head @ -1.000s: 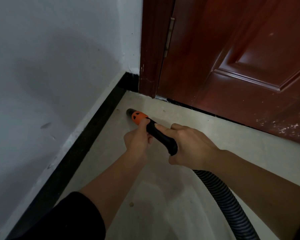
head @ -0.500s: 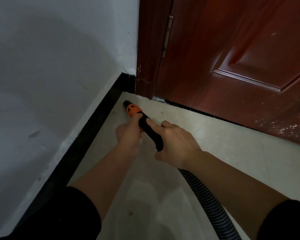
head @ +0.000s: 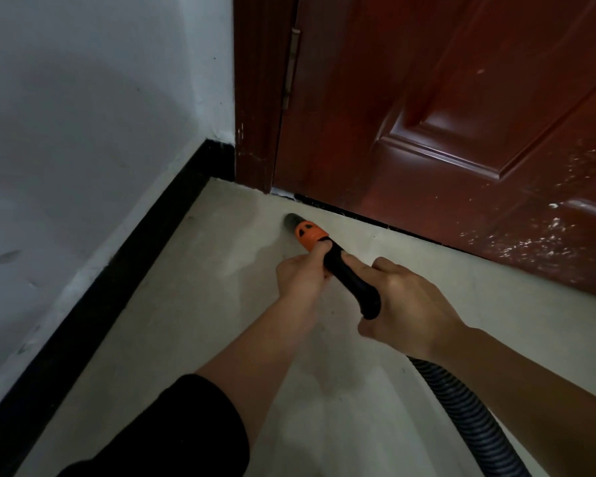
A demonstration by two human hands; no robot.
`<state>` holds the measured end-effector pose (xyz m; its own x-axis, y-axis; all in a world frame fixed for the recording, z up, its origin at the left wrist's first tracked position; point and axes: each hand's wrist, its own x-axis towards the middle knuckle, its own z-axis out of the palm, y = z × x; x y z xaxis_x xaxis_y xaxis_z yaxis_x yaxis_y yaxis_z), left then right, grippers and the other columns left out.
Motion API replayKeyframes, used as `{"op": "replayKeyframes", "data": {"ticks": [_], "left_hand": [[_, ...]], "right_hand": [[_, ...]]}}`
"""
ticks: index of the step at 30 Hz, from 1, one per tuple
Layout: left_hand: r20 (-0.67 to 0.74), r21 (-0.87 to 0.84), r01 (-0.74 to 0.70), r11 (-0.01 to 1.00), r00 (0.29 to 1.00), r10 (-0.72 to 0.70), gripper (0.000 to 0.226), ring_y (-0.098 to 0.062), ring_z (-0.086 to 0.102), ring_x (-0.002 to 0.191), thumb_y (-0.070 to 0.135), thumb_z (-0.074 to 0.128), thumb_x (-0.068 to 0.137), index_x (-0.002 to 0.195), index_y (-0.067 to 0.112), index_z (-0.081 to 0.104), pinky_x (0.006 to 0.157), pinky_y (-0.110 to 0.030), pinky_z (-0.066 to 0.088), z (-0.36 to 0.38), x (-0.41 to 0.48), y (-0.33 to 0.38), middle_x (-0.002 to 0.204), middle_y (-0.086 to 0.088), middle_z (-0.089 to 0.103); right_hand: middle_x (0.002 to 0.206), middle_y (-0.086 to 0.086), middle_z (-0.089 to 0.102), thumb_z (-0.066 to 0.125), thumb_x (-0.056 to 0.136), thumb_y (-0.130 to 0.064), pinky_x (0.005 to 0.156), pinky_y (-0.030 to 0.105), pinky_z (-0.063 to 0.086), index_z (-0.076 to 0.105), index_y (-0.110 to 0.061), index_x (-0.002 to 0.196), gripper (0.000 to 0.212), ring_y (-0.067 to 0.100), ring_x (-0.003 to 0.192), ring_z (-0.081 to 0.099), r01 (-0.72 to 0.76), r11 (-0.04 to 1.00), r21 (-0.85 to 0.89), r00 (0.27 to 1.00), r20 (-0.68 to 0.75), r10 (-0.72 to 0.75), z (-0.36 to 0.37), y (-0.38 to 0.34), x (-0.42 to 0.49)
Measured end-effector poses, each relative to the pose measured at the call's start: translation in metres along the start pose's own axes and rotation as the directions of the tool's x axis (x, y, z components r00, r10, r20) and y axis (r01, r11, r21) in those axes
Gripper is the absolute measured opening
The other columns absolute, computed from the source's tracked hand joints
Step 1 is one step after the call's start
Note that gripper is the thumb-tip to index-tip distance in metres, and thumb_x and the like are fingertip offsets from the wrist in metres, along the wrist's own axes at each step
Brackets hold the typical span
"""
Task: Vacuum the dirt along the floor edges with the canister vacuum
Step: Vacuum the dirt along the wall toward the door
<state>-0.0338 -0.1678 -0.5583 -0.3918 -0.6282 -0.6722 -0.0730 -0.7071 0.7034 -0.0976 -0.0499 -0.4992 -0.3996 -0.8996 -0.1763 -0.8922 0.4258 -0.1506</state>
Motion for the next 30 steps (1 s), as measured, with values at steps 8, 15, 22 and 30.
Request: {"op": "replayKeyframes", "data": {"ticks": [8,15,22,30], "left_hand": [[-0.018,0.038,0.004,0.999,1.0,-0.004,0.028,-0.022,0.061,0.066,0.03,0.074,0.082,0.066,0.008,0.067,0.08,-0.039,0.056,0.005,-0.004,0.001,0.071,-0.011,0.068],[-0.041,-0.027,-0.012,1.0,0.999,0.011,0.025,-0.026,0.07,0.08,0.028,0.07,0.084,0.081,0.004,0.07,0.075,-0.032,0.054,-0.046,-0.024,-0.007,0.086,-0.014,0.074],[-0.192,-0.121,0.033,0.992,0.98,-0.056,0.022,-0.02,0.058,0.069,0.024,0.068,0.086,0.079,0.003,0.066,0.062,-0.027,0.048,-0.101,-0.072,-0.025,0.083,-0.015,0.064],[-0.276,-0.27,0.093,0.958,0.946,-0.169,0.019,-0.014,0.065,0.078,0.02,0.062,0.094,0.101,0.002,0.064,0.067,-0.023,0.051,-0.151,-0.146,-0.038,0.09,-0.008,0.069]], "right_hand": [[0.079,-0.012,0.036,0.073,0.069,-0.025,0.05,0.021,0.026,0.011,-0.045,0.151,0.104,0.01,0.067,0.038,0.001,1.0,-0.01,1.0,0.001,-0.001,-0.001,0.007,-0.001],[0.086,-0.012,0.04,0.068,0.071,-0.026,0.052,0.016,0.025,0.008,-0.045,0.151,0.102,0.011,0.076,0.043,0.162,0.987,-0.007,0.985,0.062,-0.161,0.01,-0.016,-0.008],[0.1,-0.003,0.047,0.065,0.075,-0.024,0.063,0.029,0.031,0.008,-0.038,0.152,0.097,0.019,0.083,0.044,0.328,0.943,-0.049,0.94,0.113,-0.322,0.014,-0.062,-0.041],[0.107,0.0,0.045,0.06,0.083,-0.02,0.07,0.031,0.028,0.002,-0.037,0.152,0.092,0.015,0.084,0.029,0.355,0.934,-0.025,0.921,0.177,-0.346,0.025,-0.114,-0.082]]}}
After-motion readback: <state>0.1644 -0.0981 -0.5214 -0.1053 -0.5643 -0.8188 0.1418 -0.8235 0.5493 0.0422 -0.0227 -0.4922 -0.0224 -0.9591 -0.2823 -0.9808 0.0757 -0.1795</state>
